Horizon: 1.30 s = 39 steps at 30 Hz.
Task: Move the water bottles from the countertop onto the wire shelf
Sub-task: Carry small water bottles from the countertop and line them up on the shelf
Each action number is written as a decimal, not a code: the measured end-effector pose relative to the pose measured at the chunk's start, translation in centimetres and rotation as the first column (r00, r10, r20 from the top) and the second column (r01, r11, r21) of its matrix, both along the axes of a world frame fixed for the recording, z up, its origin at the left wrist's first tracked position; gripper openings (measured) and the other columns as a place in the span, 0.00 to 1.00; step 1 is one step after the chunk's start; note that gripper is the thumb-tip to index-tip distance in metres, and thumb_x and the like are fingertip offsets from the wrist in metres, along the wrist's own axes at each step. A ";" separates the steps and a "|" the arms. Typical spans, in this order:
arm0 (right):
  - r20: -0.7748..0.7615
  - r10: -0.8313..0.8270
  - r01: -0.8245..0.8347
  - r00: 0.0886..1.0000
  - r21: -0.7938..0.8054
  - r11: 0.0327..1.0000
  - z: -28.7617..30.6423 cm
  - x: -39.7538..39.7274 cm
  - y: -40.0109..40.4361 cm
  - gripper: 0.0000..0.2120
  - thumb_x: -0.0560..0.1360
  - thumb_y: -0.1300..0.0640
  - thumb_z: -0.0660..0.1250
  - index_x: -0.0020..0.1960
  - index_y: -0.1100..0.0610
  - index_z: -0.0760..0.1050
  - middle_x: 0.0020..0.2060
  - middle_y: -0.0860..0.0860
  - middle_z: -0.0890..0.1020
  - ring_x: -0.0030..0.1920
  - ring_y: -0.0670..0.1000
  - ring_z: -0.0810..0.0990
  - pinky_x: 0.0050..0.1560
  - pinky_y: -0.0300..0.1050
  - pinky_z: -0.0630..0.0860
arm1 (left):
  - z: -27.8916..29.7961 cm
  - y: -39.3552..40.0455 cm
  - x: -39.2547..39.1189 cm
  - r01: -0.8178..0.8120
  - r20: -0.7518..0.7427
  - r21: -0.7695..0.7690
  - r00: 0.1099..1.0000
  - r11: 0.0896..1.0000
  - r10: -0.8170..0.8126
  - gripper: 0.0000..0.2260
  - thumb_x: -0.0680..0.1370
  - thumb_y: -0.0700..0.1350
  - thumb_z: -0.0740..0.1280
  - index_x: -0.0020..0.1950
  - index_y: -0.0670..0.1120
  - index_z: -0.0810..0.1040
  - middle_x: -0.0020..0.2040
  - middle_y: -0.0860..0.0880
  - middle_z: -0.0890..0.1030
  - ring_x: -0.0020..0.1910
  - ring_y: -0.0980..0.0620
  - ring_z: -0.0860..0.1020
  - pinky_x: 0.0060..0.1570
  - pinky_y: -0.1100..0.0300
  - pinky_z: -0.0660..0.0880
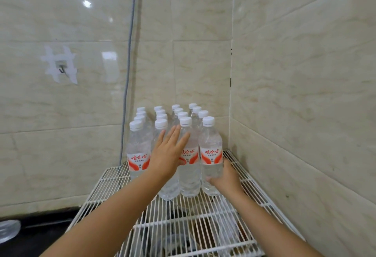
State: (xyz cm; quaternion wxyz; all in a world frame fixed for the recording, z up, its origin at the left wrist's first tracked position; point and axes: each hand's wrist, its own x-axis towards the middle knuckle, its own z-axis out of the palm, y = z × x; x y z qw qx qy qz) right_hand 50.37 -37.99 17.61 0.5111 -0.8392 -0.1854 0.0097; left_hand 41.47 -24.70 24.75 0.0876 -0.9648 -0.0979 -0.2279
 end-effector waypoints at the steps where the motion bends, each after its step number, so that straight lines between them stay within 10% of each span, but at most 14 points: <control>1: 0.001 -0.008 0.007 1.000 0.009 1.000 -0.1 0.0 0.4 0.26 0.68 0.62 0.73 0.62 0.60 0.67 0.59 0.56 0.76 0.60 0.55 0.76 0.55 0.43 0.73 | -0.1 0.1 -0.1 0.000 -0.003 0.006 1.000 1.000 0.000 0.35 0.78 0.50 0.61 0.76 0.50 0.40 0.77 0.46 0.40 0.76 0.49 0.38 0.63 0.57 0.28; 11: 0.063 -0.018 0.022 0.998 -0.063 0.998 -0.4 -0.3 0.7 0.30 0.69 0.58 0.73 0.67 0.59 0.64 0.63 0.56 0.73 0.62 0.55 0.74 0.61 0.50 0.74 | -1.4 -0.1 -0.2 -0.024 0.017 0.058 1.000 0.998 0.024 0.32 0.80 0.46 0.57 0.75 0.49 0.38 0.77 0.45 0.40 0.75 0.48 0.38 0.66 0.55 0.30; 16: 0.458 -0.032 0.168 0.888 -0.259 0.951 1.3 -4.9 -1.2 0.33 0.74 0.52 0.67 0.73 0.60 0.56 0.71 0.57 0.62 0.71 0.55 0.63 0.68 0.45 0.65 | -3.1 0.4 -3.1 -0.048 0.080 0.001 0.996 0.999 0.048 0.24 0.82 0.44 0.52 0.76 0.49 0.47 0.77 0.46 0.45 0.76 0.48 0.42 0.67 0.55 0.33; 20: 0.681 0.112 0.121 0.724 -0.284 0.951 1.5 -7.9 0.2 0.28 0.61 0.60 0.78 0.58 0.67 0.74 0.56 0.65 0.78 0.57 0.64 0.78 0.57 0.55 0.75 | -5.2 2.9 -8.6 -0.150 0.111 0.009 0.983 0.989 0.148 0.24 0.71 0.45 0.72 0.65 0.43 0.73 0.68 0.41 0.72 0.68 0.41 0.69 0.67 0.46 0.64; 22: 0.634 0.248 -0.027 0.733 -0.337 0.941 2.0 -10.1 2.1 0.27 0.69 0.58 0.72 0.64 0.66 0.70 0.64 0.63 0.73 0.66 0.63 0.70 0.67 0.53 0.65 | -6.6 4.7 -12.4 -0.255 0.049 -0.110 0.964 0.961 0.261 0.20 0.71 0.43 0.71 0.63 0.42 0.75 0.67 0.40 0.73 0.68 0.40 0.69 0.65 0.46 0.66; 24: 0.578 0.400 -0.190 0.711 -0.389 0.901 2.0 -12.3 4.9 0.25 0.75 0.55 0.64 0.69 0.63 0.65 0.70 0.59 0.66 0.72 0.58 0.61 0.73 0.48 0.54 | -7.9 6.7 -16.1 -0.415 -0.082 -0.210 0.910 0.885 0.407 0.18 0.78 0.45 0.61 0.67 0.44 0.69 0.72 0.42 0.64 0.73 0.44 0.60 0.69 0.50 0.59; 29: 0.622 0.594 -0.446 0.509 -0.400 0.801 0.9 -19.8 13.4 0.18 0.63 0.58 0.71 0.49 0.67 0.79 0.46 0.64 0.82 0.49 0.64 0.81 0.53 0.57 0.76 | -10.7 9.6 -26.6 -0.698 -0.134 -0.321 0.702 0.640 0.699 0.14 0.78 0.49 0.60 0.55 0.41 0.77 0.58 0.44 0.76 0.61 0.44 0.71 0.54 0.52 0.69; 39: 0.423 0.879 -0.645 0.219 -0.613 0.455 -2.0 -37.9 24.7 0.23 0.76 0.50 0.61 0.67 0.59 0.66 0.65 0.55 0.71 0.66 0.56 0.67 0.66 0.49 0.62 | -13.4 14.2 -47.3 -0.920 -0.222 -0.327 0.295 0.215 0.929 0.20 0.79 0.52 0.58 0.69 0.46 0.67 0.68 0.47 0.70 0.68 0.45 0.65 0.65 0.53 0.65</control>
